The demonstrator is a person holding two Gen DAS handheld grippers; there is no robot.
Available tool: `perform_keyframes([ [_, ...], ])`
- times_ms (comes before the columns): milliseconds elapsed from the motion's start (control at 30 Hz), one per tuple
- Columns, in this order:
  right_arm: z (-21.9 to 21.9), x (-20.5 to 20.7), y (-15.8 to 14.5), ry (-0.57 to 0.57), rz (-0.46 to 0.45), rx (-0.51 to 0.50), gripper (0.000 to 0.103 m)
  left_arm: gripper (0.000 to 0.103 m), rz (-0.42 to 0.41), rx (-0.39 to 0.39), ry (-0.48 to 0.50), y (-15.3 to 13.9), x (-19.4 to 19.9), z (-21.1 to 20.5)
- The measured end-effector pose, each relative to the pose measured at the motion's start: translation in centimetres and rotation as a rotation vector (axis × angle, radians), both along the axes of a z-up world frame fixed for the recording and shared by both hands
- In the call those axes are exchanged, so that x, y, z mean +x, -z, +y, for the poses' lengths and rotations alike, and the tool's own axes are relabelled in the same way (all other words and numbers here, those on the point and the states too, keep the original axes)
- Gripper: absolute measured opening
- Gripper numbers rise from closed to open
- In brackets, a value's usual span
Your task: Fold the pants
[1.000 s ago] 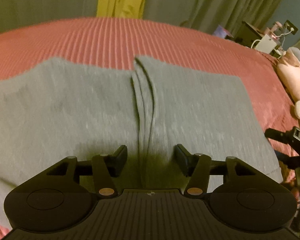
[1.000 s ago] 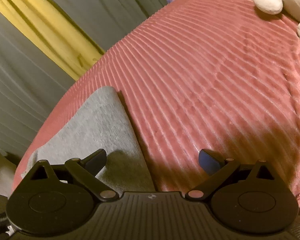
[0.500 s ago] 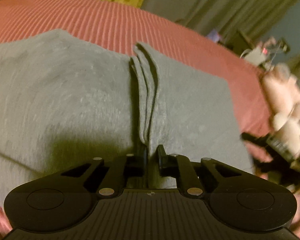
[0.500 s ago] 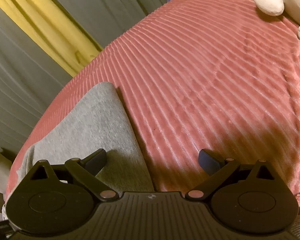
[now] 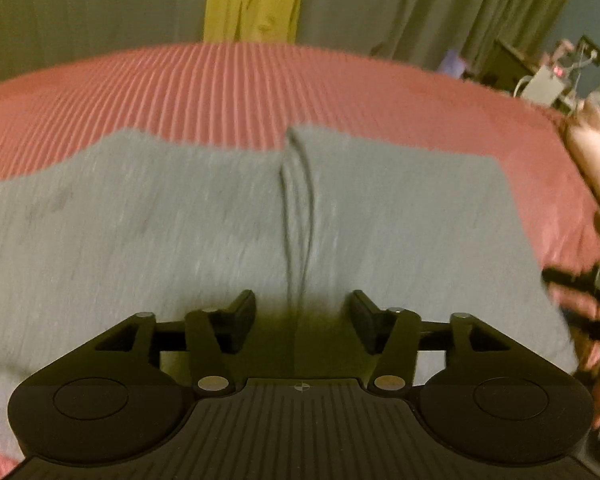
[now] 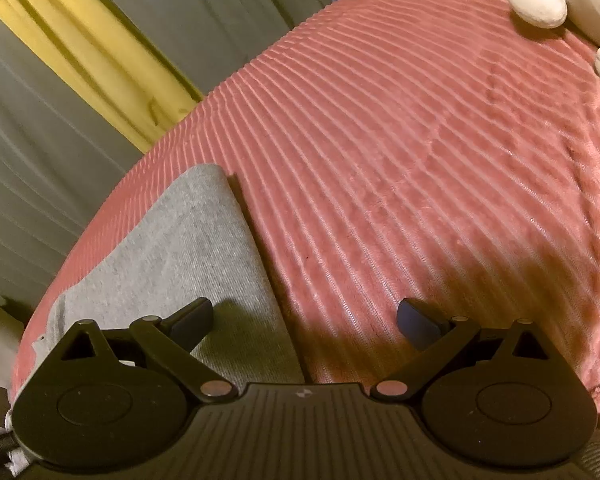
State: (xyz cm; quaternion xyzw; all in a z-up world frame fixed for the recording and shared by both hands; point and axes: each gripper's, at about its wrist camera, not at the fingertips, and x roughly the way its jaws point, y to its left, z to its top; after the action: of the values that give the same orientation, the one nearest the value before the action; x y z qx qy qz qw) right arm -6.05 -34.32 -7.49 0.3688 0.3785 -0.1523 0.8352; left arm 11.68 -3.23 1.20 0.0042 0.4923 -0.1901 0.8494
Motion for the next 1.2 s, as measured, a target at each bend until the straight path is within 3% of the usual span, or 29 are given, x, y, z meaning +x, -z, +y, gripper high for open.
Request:
perform_keyframes([
  [67,0.1,0.0,0.0,-0.004,0.003,-0.007,0.099,0.068,-0.027,0.000,-0.035,-0.3,1.1,-0.5],
  [200,0.0,0.0,0.0,-0.002,-0.001,-0.004,0.099,0.068,-0.064,0.042,-0.081,0.3,3.1,-1.5],
  [300,-0.1,0.0,0.1,-0.002,-0.001,0.002,0.099,0.074,-0.039,0.140,-0.121,2.2,4.5,-2.1],
  [333,-0.1,0.0,0.1,-0.001,-0.002,0.003,0.099,0.077,-0.024,0.140,-0.129,2.7,5.0,-1.8],
  [400,-0.1,-0.1,0.1,-0.002,-0.002,0.003,0.099,0.077,-0.041,0.127,-0.138,3.0,4.8,-1.7],
  [667,-0.1,0.0,0.2,-0.002,0.000,-0.001,0.099,0.077,-0.127,0.213,-0.103,2.4,2.7,-2.1],
  [833,-0.1,-0.1,0.1,-0.005,0.003,-0.010,0.099,0.076,-0.106,0.216,-0.130,2.1,2.5,-0.6],
  [933,0.1,0.1,0.0,-0.010,0.013,-0.029,0.099,0.075,-0.080,0.257,-0.134,2.6,2.1,0.2],
  [1067,0.7,0.2,-0.3,-0.027,0.034,-0.067,0.099,0.076,-0.052,0.236,-0.167,2.6,1.4,2.1],
  [1200,2.1,0.8,-0.6,-0.077,0.078,-0.146,0.099,0.078,-0.007,0.159,-0.244,1.4,1.5,4.9],
])
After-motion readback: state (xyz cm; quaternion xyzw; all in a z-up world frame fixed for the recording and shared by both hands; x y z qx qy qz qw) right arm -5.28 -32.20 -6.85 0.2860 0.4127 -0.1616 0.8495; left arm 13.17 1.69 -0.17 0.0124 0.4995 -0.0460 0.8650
